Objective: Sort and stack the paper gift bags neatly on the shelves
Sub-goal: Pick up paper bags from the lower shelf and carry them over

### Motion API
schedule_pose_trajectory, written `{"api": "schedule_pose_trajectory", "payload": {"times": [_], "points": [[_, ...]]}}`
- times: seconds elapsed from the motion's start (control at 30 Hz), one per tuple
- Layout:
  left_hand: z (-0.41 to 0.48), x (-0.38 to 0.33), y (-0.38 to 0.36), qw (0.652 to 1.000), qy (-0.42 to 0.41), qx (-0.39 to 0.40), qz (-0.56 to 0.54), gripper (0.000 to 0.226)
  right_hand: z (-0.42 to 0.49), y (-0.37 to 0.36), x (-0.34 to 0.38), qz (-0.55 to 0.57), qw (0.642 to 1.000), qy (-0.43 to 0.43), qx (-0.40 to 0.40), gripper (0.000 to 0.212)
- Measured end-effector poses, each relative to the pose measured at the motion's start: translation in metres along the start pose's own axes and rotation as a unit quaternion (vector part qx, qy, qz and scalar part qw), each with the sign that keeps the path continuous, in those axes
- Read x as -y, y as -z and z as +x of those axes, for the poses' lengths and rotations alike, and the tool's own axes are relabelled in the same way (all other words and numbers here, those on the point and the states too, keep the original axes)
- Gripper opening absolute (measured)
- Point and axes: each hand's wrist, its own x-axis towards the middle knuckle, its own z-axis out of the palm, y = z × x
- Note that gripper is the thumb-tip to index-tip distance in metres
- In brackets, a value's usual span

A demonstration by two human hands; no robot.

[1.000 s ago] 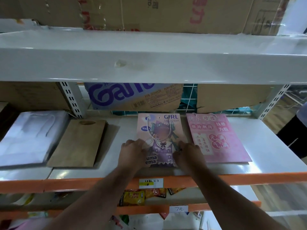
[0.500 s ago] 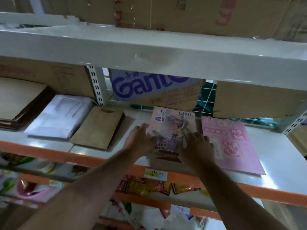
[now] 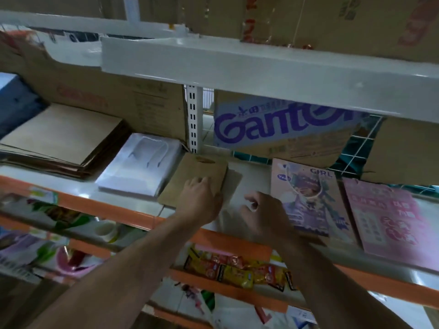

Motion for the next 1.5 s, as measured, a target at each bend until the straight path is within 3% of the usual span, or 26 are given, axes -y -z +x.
{"api": "schedule_pose_trajectory", "payload": {"times": [0.1, 0.3, 0.53, 0.67, 0.77, 0.87, 0.97, 1.1, 1.2, 1.3, 1.4, 1.5], "points": [[0.015, 0.037, 0.02, 1.0, -0.005, 0.01, 0.004, 0.05, 0.015, -0.029, 0.035, 0.101, 0.993, -0.068, 0.006, 0.038], [0.044, 0.086, 0.025, 0.998, 0.002, 0.057, -0.018, 0.037, 0.043, -0.066, 0.07, 0.211, 0.957, -0.2, -0.023, 0.045], [0.058, 0.093, 0.011, 0.995, -0.034, 0.088, 0.022, 0.023, 0.049, -0.071, 0.07, 0.231, 0.929, -0.283, -0.061, 0.034], [0.058, 0.088, 0.015, 0.995, -0.027, 0.096, -0.031, 0.013, 0.048, -0.067, 0.062, 0.231, 0.92, -0.312, -0.052, 0.009], [0.058, 0.088, 0.023, 0.992, -0.008, 0.099, -0.083, 0.015, 0.051, -0.067, 0.059, 0.255, 0.909, -0.33, -0.008, 0.006], [0.058, 0.088, 0.028, 0.984, 0.011, 0.112, -0.135, 0.011, 0.058, -0.065, 0.055, 0.275, 0.903, -0.327, 0.047, 0.029], [0.054, 0.088, 0.028, 0.972, 0.056, 0.11, -0.199, 0.01, 0.06, -0.063, 0.056, 0.313, 0.899, -0.301, 0.051, 0.031], [0.049, 0.081, 0.031, 0.94, 0.103, 0.069, -0.319, 0.031, 0.059, -0.056, 0.06, 0.323, 0.924, -0.205, -0.019, 0.03], [0.049, 0.074, 0.033, 0.934, 0.056, 0.009, -0.353, 0.041, 0.058, -0.047, 0.065, 0.294, 0.942, -0.145, -0.071, 0.031], [0.045, 0.074, 0.029, 0.941, 0.011, 0.015, -0.337, 0.04, 0.053, -0.049, 0.059, 0.264, 0.952, -0.138, -0.069, 0.023], [0.038, 0.078, 0.019, 0.951, 0.017, 0.064, -0.302, 0.051, 0.043, -0.059, 0.05, 0.219, 0.96, -0.173, -0.021, 0.037], [0.038, 0.082, 0.013, 0.961, 0.012, 0.061, -0.27, 0.056, 0.038, -0.061, 0.045, 0.208, 0.962, -0.176, -0.027, 0.037]]}}
